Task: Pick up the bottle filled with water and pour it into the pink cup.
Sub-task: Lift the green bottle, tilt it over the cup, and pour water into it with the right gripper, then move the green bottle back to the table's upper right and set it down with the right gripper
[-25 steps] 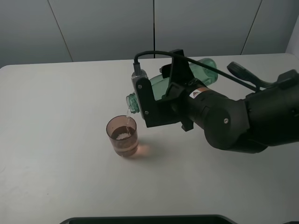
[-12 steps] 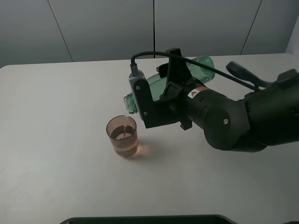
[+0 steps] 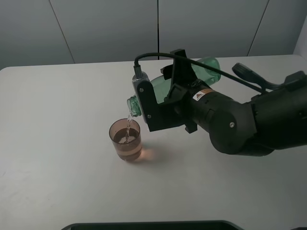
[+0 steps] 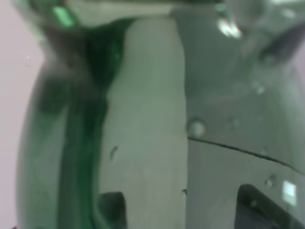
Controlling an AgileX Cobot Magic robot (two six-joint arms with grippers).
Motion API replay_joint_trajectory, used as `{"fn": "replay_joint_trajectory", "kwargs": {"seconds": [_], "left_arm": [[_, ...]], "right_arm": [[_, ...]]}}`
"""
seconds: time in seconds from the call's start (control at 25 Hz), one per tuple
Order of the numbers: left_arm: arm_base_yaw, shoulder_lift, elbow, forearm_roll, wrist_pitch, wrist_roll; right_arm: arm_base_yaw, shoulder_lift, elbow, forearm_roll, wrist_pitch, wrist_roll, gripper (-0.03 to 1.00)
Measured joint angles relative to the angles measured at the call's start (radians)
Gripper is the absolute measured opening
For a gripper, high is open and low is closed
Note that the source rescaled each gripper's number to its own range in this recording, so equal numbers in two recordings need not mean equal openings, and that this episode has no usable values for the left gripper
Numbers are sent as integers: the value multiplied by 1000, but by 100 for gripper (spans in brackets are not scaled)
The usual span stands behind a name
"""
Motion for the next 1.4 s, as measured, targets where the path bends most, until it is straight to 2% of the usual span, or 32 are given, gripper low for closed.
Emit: {"fn": "replay_joint_trajectory", "kwargs": {"seconds": [0.16, 0.28, 0.52, 0.96, 1.2, 1.28, 1.4], "left_arm": [[0, 0, 0, 0, 0, 0], [0, 0, 0, 0, 0, 0], [0, 0, 0, 0, 0, 0], [0, 0, 0, 0, 0, 0], [0, 0, 0, 0, 0, 0], [0, 0, 0, 0, 0, 0], [0, 0, 0, 0, 0, 0]], "right_arm": [[0, 0, 0, 0, 7, 13, 0], [0, 0, 0, -3, 17, 105, 0], [0, 0, 0, -56, 7, 445, 0], [-12, -155, 0, -59, -46, 956, 0], [-123, -275, 0, -90, -72, 1214, 0], [-183, -289, 0, -116, -69, 1294, 0], [-314, -294, 0, -193, -47, 1486, 0]]}}
